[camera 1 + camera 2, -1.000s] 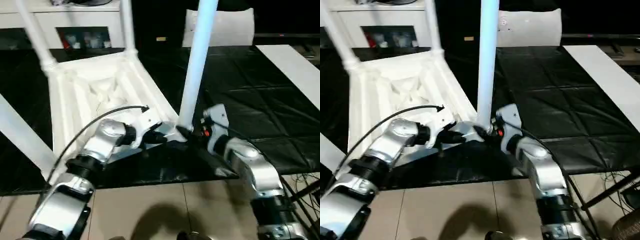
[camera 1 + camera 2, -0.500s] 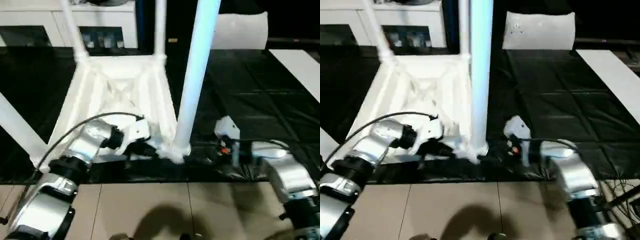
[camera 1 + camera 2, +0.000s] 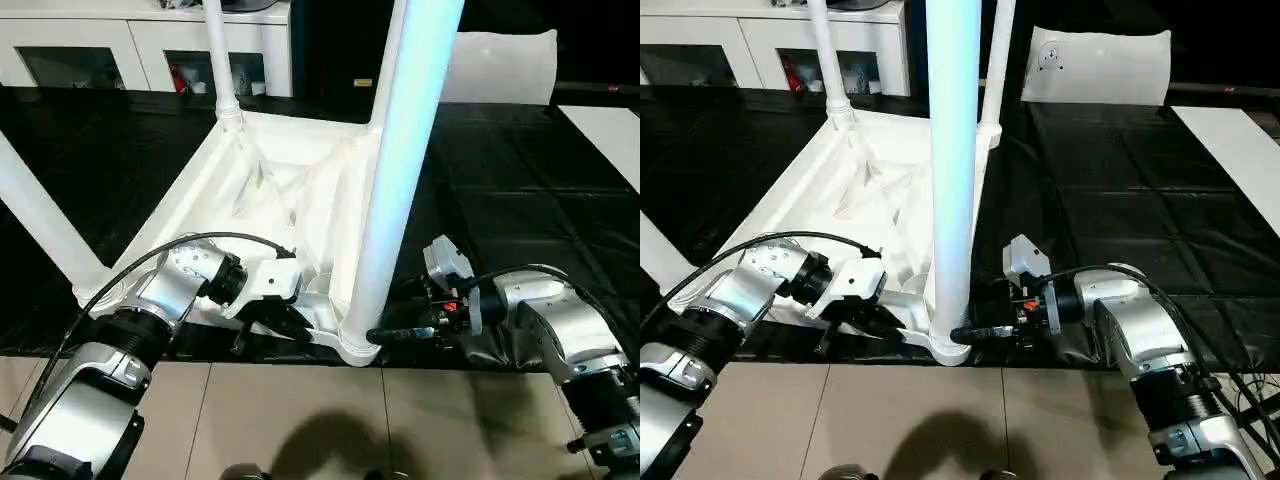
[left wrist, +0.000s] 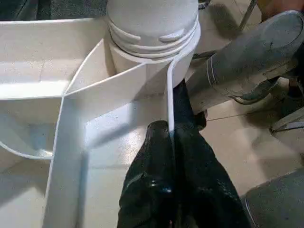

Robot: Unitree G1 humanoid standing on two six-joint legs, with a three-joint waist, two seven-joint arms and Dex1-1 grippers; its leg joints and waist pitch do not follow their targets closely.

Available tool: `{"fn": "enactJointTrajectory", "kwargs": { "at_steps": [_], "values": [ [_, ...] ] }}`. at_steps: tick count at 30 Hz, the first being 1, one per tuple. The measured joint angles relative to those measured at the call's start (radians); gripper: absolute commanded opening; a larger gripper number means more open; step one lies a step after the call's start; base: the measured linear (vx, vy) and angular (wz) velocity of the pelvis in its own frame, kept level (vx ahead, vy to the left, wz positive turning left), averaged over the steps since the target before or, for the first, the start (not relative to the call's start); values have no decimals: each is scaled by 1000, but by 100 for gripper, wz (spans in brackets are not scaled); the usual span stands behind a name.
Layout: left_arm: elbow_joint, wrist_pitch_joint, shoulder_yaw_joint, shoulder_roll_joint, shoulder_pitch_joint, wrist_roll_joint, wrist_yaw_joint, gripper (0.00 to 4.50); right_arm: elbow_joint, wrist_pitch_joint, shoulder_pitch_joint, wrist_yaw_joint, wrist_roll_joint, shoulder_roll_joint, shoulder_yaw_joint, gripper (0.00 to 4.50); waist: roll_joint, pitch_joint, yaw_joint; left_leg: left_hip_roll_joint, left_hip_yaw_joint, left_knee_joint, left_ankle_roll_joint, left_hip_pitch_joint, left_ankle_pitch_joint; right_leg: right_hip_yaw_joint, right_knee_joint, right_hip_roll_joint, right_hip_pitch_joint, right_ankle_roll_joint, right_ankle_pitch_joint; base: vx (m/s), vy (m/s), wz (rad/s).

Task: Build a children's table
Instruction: Rotate leg to tighten

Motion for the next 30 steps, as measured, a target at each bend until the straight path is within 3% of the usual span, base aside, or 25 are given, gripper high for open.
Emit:
{"fn": "enactJointTrajectory", "kwargs": {
  "at_steps": [6, 10, 19, 23, 26, 28, 30],
  "values": [
    [-3, -11, -5, -1, 0, -3, -21, 0, 31, 10, -21, 26, 4, 7, 20, 217, -1, 0, 3, 0, 0, 0, 0, 0, 0, 0, 0, 0, 0, 0, 0, 0, 0, 0],
    [-3, -12, -6, -1, 0, -3, -22, 0, 51, 0, -35, 35, 2, 11, 27, 199, -1, -1, 3, 0, 0, 0, 0, 0, 0, 0, 0, -1, 0, 1, 0, 0, 0, 0],
    [-3, -9, -5, -1, 0, -3, -21, 0, 63, 0, -36, 41, 3, 17, 24, 195, -2, -1, 3, 0, 0, 0, 0, 0, 0, 0, 0, -1, 0, 1, 0, 0, 0, 0],
    [-5, 50, 11, -23, 8, -9, 1, 0, -17, 67, 43, -24, 33, 28, -17, 195, 0, -2, 17, 0, 0, 0, 0, 1, 0, 0, 0, -2, 1, 1, -1, 0, 0, 0],
    [-5, 84, 16, -26, 9, -10, 27, 0, -37, 84, 66, -75, 40, 41, -34, 195, 1, -3, 17, 0, 1, 1, 2, 2, 2, 0, 1, -3, 1, 5, -2, 0, 0, 0],
    [-5, 141, 37, -35, 16, -7, 81, 0, -45, 81, 97, -160, 35, 79, -69, 194, 1, -3, 9, 0, 1, 0, 0, 7, 3, 0, 0, -3, 5, 6, -2, 0, 0, 0],
    [-8, 209, 65, -44, 22, 3, 162, 0, -47, 63, 126, -309, 5, 160, -111, 194, 1, -2, -15, -1, 1, 1, 0, 18, 4, -2, -1, -4, 11, 7, -3, 0, 0, 0]
  ]
}}
